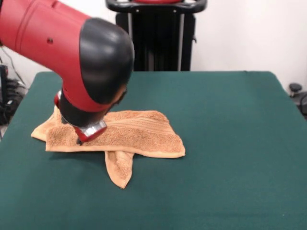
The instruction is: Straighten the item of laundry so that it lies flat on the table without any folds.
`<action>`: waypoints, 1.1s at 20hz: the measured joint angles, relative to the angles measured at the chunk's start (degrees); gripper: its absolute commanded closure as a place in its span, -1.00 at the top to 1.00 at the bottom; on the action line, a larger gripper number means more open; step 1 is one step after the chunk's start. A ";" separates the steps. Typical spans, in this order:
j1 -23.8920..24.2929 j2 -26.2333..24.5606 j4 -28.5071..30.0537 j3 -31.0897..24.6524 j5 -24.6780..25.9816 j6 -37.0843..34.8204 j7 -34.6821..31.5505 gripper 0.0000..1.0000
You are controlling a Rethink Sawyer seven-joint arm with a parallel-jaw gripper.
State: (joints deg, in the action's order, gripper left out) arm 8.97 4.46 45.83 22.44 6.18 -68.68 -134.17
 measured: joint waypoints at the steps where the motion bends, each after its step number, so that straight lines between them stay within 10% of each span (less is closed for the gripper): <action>1: -0.04 -0.91 -0.90 0.19 -0.68 -0.73 0.00 1.00; 22: -0.15 -11.19 -19.44 2.82 -8.58 -10.55 -9.24 1.00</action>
State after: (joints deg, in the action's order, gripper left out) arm 8.82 -6.73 26.39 25.26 -2.41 -79.22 -143.41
